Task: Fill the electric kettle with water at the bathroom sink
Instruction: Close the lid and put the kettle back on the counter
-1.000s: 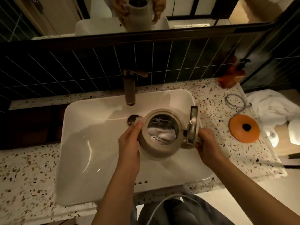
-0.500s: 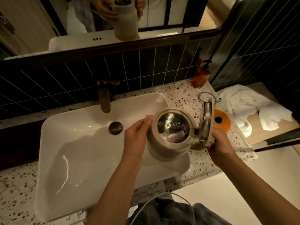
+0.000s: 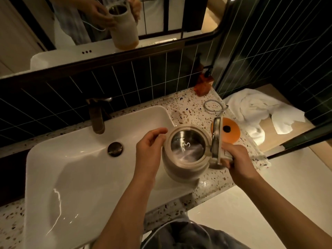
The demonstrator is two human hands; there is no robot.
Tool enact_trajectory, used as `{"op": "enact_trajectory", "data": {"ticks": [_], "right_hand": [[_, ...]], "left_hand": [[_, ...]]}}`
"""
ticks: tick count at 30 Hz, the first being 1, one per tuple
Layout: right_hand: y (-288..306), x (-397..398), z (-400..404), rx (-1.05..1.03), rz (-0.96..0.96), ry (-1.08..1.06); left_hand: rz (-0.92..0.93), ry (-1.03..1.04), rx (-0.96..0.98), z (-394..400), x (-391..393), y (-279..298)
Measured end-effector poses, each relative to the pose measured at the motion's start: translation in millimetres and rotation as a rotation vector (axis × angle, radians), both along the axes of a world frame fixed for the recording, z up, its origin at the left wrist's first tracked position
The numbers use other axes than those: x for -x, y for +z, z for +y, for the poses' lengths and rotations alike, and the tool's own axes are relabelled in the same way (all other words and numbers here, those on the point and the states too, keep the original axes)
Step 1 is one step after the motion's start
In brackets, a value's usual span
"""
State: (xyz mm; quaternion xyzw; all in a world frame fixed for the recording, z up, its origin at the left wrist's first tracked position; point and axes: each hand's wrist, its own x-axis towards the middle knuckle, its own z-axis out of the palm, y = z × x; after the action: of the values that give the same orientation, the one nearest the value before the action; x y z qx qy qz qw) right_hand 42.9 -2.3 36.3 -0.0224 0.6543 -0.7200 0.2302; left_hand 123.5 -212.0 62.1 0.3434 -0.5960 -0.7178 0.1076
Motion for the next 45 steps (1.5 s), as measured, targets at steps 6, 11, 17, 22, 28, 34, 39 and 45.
{"op": "enact_trajectory", "data": {"ticks": [6,11,17,22,28,34,39,45], "right_hand": [[2.1,6.0,0.6,-0.047,0.009,0.018],[-0.6,10.2,2.6,-0.089,-0.003,0.018],[1.3,8.1,1.2,-0.119,0.011,0.037],[2.2,8.0,-0.3,-0.127,0.025,0.041],[-1.2,11.0,0.7,-0.106,0.013,0.066],[-0.6,14.0,2.7,-0.082,-0.012,0.001],[0.3,16.9,0.2,-0.066,-0.019,-0.008],[1.8,18.2,-0.9,-0.056,-0.077,0.000]], "left_hand": [[-0.036,-0.035,0.075,-1.3,3.3,4.7],[-0.043,-0.141,0.262,3.7,5.8,11.8],[0.086,-0.308,0.335,24.9,7.8,46.7],[0.191,-0.516,0.191,43.9,10.5,80.2],[0.180,-0.444,0.517,51.1,20.5,72.6],[0.033,-0.341,0.637,23.0,19.6,39.4],[0.080,-0.387,0.608,8.2,15.1,9.1],[0.063,-0.411,0.563,1.7,12.7,-13.8]]}}
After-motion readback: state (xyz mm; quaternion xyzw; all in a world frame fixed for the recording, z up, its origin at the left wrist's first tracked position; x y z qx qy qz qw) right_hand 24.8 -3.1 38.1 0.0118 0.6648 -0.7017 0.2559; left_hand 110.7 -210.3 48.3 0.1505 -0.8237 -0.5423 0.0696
